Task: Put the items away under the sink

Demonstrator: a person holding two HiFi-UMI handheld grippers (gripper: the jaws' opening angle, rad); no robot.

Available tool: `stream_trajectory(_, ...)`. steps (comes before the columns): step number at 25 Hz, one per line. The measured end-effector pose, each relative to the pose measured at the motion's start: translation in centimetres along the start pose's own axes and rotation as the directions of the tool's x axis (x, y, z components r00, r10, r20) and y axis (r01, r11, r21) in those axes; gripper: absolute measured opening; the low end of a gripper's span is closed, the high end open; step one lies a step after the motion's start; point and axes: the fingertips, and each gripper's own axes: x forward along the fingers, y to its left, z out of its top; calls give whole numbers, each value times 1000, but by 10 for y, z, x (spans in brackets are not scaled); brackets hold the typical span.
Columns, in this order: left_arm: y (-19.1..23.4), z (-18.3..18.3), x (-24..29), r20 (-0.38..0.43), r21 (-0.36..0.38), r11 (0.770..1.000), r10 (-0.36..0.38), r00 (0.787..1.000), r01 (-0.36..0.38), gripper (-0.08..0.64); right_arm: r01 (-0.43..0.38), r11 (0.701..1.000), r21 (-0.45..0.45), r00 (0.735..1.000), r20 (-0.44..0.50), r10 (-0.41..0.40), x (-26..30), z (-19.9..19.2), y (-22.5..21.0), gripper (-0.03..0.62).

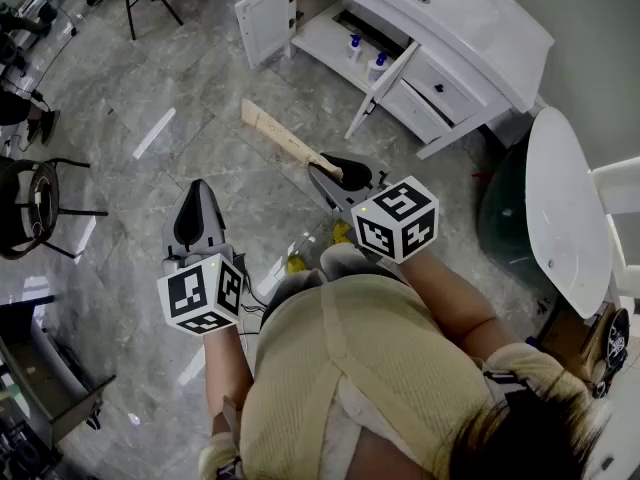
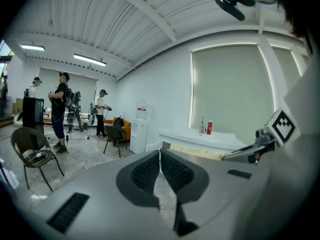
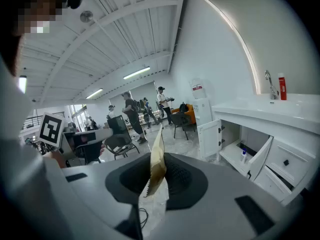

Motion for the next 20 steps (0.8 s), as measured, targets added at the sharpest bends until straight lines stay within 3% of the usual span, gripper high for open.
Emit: stream_trajectory(20,-4,-19,8,-56,-80,996,-53,997,48,44,21,999,24,1000,9,-21,0,1,-12,86)
